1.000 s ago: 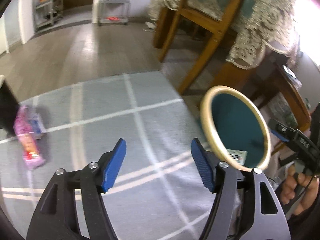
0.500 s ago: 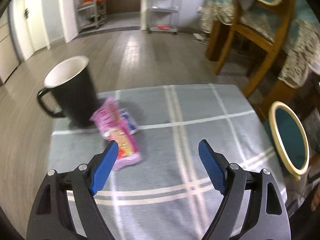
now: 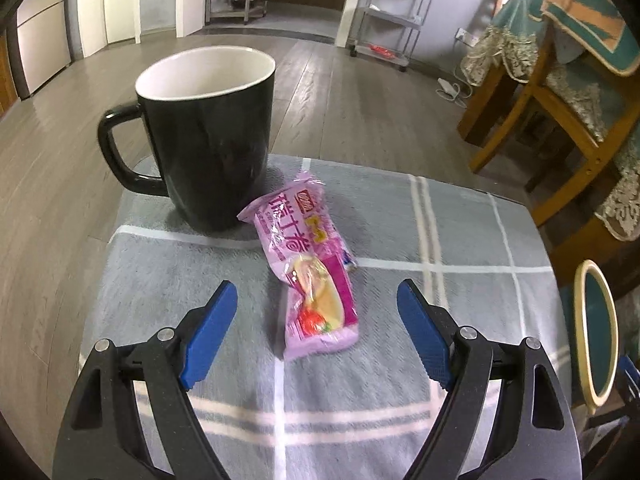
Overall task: Collect trash
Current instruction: 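Grasp the pink snack wrapper with the left tool while the right tool grasps the small medicine box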
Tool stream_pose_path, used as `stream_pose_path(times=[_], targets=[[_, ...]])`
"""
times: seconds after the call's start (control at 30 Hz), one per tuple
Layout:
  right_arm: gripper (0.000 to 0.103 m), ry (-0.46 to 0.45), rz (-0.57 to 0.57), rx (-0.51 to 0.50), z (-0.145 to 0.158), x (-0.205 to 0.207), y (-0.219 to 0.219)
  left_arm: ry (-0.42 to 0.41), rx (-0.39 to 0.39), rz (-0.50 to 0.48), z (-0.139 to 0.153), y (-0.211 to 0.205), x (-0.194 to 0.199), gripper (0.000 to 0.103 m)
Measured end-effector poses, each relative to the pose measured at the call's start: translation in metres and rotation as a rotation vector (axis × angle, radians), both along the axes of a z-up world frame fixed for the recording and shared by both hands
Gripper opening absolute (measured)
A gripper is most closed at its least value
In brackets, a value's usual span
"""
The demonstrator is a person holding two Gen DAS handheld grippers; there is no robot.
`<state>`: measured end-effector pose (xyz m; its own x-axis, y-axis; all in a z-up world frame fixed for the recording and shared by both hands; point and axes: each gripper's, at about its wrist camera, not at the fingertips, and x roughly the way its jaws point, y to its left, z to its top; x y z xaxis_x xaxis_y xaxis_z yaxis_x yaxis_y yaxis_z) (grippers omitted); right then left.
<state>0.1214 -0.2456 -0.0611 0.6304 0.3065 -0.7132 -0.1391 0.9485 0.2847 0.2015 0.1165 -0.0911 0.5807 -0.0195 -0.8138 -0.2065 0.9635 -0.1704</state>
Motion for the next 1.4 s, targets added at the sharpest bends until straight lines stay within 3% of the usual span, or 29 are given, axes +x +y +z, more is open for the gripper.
stream_pose_path(times=[0.3, 0.47, 0.57, 0.73, 0.93, 1.17, 1.33, 1.4], targets=[[0.082, 0.012, 0.09, -0.012, 0.004, 0.012, 0.047, 0.045, -0.07, 0.002, -0.022, 0.012, 0.021, 0.06], [0.082, 0.021, 0.155, -0.008, 0.006, 0.02, 0.077, 0.07, -0.093, -0.007, -0.026, 0.015, 0.017, 0.024], [0.082, 0.025, 0.193, -0.013, 0.007, 0.026, 0.097, 0.051, -0.124, 0.025, -0.021, 0.021, 0.008, 0.016], [0.082, 0.037, 0.268, -0.026, 0.007, 0.041, 0.13, 0.016, -0.218, 0.103, -0.007, 0.036, -0.019, 0.014], [0.082, 0.011, 0.403, -0.087, 0.007, 0.067, 0.183, -0.048, -0.273, 0.156, 0.012, 0.048, -0.055, 0.014], [0.082, -0.01, 0.529, -0.158, 0.003, 0.103, 0.247, -0.109, -0.348, 0.285, 0.021, 0.069, -0.066, 0.014], [0.065, 0.023, 0.584, -0.212, -0.011, 0.128, 0.288, -0.132, -0.393, 0.313, 0.02, 0.08, -0.07, 0.014], [0.064, 0.037, 0.603, -0.233, -0.018, 0.134, 0.299, -0.135, -0.414, 0.322, 0.018, 0.083, -0.072, 0.014]])
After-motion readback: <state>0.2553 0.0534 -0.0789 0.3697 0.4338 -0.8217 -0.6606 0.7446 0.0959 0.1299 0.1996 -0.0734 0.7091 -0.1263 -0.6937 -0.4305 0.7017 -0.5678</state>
